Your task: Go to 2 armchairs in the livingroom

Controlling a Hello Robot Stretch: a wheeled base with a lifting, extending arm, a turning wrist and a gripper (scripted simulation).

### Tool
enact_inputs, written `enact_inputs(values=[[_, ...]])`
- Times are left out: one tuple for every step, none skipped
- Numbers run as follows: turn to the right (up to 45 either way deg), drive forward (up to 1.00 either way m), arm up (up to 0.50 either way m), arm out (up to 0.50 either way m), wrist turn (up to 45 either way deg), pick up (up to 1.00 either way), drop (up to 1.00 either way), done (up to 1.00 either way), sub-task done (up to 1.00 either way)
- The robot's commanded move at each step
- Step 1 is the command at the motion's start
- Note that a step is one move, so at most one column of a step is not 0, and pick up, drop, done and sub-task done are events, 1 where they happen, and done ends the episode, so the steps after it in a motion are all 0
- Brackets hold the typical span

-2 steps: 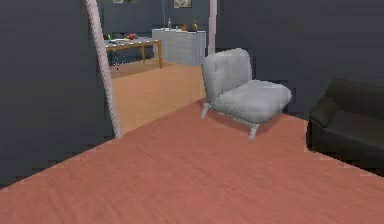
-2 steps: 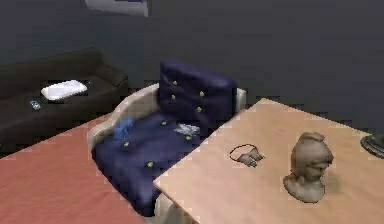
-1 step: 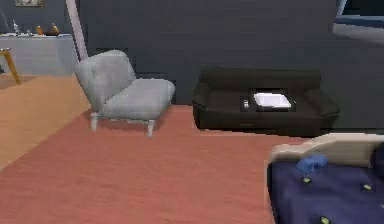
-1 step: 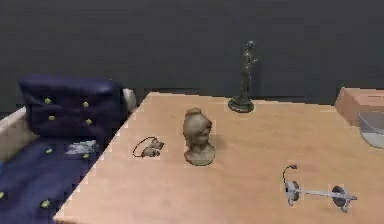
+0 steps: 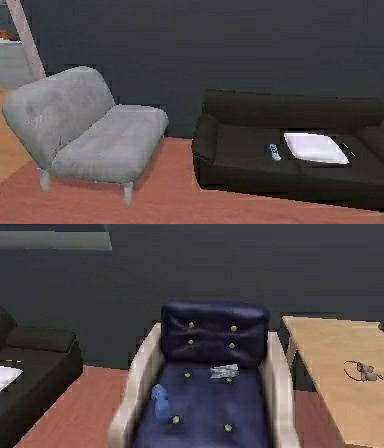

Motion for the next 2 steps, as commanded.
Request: enact_inputs(values=[[0.0,0.5,0.0,0.0,0.0,0.0,0.0,0.0,0.0],[-33.0,0.0,0.0,0.0,0.0,0.0,0.0,0.0,0.0]])
